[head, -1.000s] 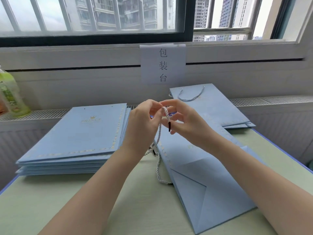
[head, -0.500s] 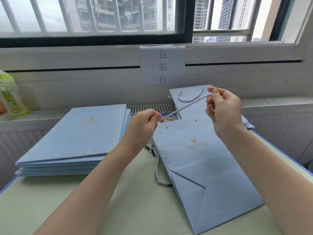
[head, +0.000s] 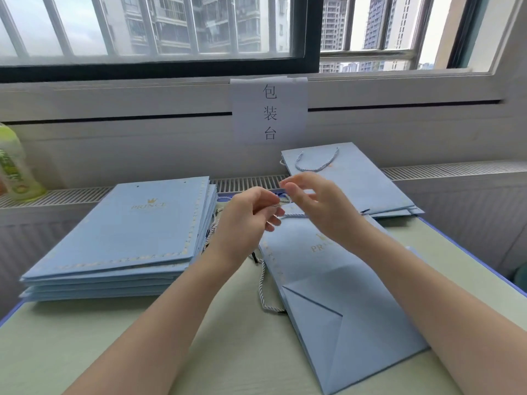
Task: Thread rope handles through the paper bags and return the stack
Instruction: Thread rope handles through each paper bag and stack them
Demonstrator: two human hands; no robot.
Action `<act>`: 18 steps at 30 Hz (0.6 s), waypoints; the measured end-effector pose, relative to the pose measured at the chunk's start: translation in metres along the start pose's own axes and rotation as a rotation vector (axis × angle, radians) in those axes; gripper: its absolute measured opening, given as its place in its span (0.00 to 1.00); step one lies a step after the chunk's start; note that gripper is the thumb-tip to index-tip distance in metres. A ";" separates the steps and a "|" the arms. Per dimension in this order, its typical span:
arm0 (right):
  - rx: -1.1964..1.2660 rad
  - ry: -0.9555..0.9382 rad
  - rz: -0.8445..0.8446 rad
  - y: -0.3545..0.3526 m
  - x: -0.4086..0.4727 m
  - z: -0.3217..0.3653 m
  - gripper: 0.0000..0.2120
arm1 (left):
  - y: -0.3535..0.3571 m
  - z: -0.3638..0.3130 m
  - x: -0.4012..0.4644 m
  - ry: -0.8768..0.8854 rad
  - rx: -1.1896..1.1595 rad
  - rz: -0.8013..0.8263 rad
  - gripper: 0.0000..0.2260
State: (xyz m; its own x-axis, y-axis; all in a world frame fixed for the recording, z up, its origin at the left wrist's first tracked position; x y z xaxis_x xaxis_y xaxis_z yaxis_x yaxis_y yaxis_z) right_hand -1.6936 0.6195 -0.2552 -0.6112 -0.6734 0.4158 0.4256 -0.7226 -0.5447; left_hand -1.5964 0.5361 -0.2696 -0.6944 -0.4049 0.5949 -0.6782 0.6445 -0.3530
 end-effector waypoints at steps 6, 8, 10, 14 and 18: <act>0.127 -0.012 0.276 0.033 -0.012 0.013 0.03 | -0.005 -0.001 -0.001 0.063 0.179 -0.035 0.05; -0.066 -0.023 0.161 0.015 -0.005 0.008 0.05 | -0.004 0.007 0.000 0.059 0.298 -0.001 0.04; -0.308 -0.011 0.079 0.000 0.001 -0.001 0.06 | 0.002 0.023 -0.001 0.014 0.493 0.097 0.10; -0.458 0.082 0.120 -0.001 0.006 -0.027 0.07 | 0.017 0.053 -0.012 -0.118 0.705 0.275 0.22; -0.459 0.073 0.151 0.009 0.005 -0.031 0.02 | 0.010 0.051 -0.009 -0.162 0.661 0.177 0.23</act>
State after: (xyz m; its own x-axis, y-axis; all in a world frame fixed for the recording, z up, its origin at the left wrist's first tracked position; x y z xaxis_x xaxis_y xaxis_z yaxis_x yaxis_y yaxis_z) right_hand -1.7133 0.6142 -0.2806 -0.6176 -0.7408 0.2640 0.1850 -0.4631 -0.8668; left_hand -1.6089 0.5132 -0.3149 -0.8002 -0.4550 0.3907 -0.5197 0.2010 -0.8304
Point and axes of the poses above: each hand's wrist, its own x-axis towards the middle knuckle, its own y-axis out of the palm, z = x × y, the point moved 10 cm from there along x, towards the middle knuckle, and after that the axes turned 11 degrees about y, right-handed, at the moved point
